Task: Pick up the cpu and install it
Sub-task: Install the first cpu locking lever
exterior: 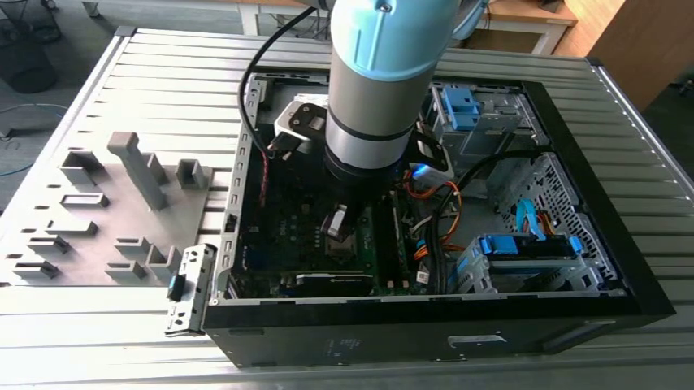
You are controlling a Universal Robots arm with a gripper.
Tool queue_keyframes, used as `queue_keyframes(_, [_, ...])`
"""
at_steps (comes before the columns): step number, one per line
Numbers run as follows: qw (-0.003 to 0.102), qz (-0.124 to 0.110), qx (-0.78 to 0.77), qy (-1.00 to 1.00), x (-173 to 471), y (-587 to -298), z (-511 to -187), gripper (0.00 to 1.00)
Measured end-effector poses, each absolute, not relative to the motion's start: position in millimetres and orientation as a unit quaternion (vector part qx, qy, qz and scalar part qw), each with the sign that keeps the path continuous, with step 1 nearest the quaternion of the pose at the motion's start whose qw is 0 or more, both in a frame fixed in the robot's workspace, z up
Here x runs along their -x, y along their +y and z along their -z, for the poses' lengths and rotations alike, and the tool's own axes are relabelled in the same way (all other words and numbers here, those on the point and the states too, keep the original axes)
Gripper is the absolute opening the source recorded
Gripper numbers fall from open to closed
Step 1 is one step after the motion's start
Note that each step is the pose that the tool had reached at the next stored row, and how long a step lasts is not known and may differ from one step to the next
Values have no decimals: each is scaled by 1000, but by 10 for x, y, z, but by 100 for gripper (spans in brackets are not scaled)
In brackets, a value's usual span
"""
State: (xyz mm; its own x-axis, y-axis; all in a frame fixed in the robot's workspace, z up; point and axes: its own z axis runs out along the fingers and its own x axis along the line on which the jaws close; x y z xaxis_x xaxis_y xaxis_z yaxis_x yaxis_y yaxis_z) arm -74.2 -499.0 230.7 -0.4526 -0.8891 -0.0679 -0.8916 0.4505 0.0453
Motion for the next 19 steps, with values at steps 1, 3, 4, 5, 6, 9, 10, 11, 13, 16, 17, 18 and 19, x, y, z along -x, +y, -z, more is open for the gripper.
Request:
queue_keyframes(1, [17, -37, 523, 851, 742, -4990, -2314, 11])
queue_keyframes(3, [17, -38, 523, 851, 742, -4990, -2341, 11])
queue_keyframes(4, [18, -38, 523, 851, 742, -4990, -2365, 11])
queue_keyframes(5, [18, -38, 523, 851, 742, -4990, -2389, 11])
queue_keyframes(6, [18, -38, 523, 851, 742, -4990, -2416, 11])
queue_keyframes(9, [18, -38, 523, 851, 742, -4990, -2490, 11])
queue_keyframes(10, [18, -38, 523, 851, 742, -4990, -2506, 11])
queue_keyframes(11, [18, -38, 523, 851, 742, -4990, -2519, 11])
queue_keyframes(13, [18, -38, 523, 851, 742, -4990, -2534, 11])
queue_keyframes(16, [18, -38, 523, 851, 742, -4989, -2535, 11])
queue_keyframes(17, [18, -38, 523, 851, 741, -4987, -2537, 11])
queue_keyframes(18, [18, -38, 523, 851, 741, -4984, -2537, 11])
queue_keyframes(19, [18, -39, 523, 851, 741, -4979, -2536, 11])
